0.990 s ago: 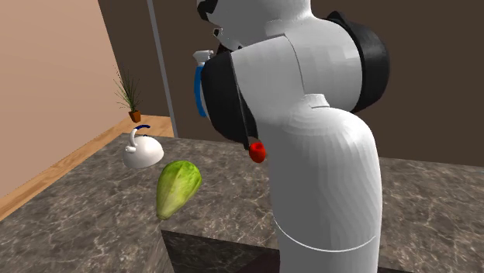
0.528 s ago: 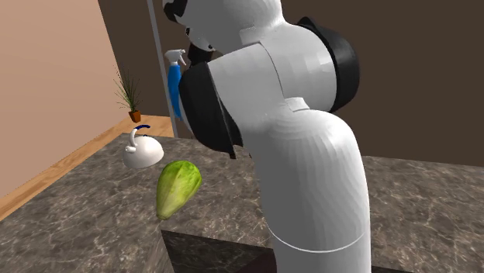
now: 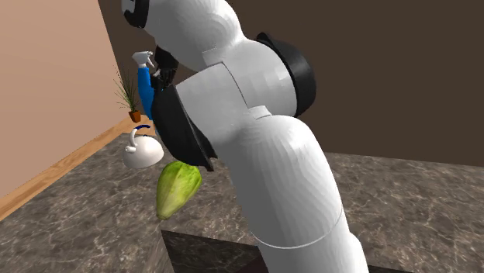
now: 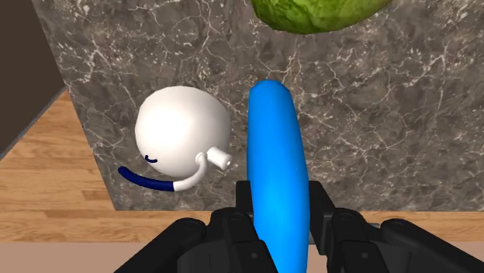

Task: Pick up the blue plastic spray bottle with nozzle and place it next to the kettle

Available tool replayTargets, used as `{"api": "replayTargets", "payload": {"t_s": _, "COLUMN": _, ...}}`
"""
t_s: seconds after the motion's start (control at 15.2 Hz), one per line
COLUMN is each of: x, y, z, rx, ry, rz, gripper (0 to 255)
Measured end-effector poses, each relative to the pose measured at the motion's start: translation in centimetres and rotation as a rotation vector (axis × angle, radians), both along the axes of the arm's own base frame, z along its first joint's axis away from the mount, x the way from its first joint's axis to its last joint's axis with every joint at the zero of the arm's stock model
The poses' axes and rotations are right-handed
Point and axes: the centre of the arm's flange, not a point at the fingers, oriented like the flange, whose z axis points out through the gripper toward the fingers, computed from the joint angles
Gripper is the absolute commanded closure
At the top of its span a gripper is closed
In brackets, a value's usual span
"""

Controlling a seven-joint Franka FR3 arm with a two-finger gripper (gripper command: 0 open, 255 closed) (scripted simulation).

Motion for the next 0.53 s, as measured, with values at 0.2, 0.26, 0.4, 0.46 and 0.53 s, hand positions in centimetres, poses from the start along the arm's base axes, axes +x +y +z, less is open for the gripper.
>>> {"api": "replayTargets", "payload": {"t_s": 0.2, "x": 1.2, "y": 3.6, "z": 0.2, "rx": 0.0, "ry": 0.0, "rz": -0.001, "gripper": 255}}
{"api": "replayTargets", "payload": {"t_s": 0.26, "x": 2.0, "y": 4.7, "z": 0.3, "rx": 0.0, "ry": -0.001, "rz": -0.001, "gripper": 255}}
{"api": "replayTargets", "payload": {"t_s": 0.4, "x": 2.9, "y": 7.1, "z": 0.1, "rx": -0.001, "ry": -0.001, "rz": -0.001, "gripper": 255}}
{"api": "replayTargets", "payload": {"t_s": 0.46, "x": 3.4, "y": 8.4, "z": 0.4, "rx": -0.001, "ry": -0.002, "rz": -0.001, "gripper": 255}}
{"api": "replayTargets", "payload": {"t_s": 0.53, "x": 3.9, "y": 9.5, "z": 0.1, "rx": -0.001, "ry": -0.002, "rz": -0.001, "gripper": 255}}
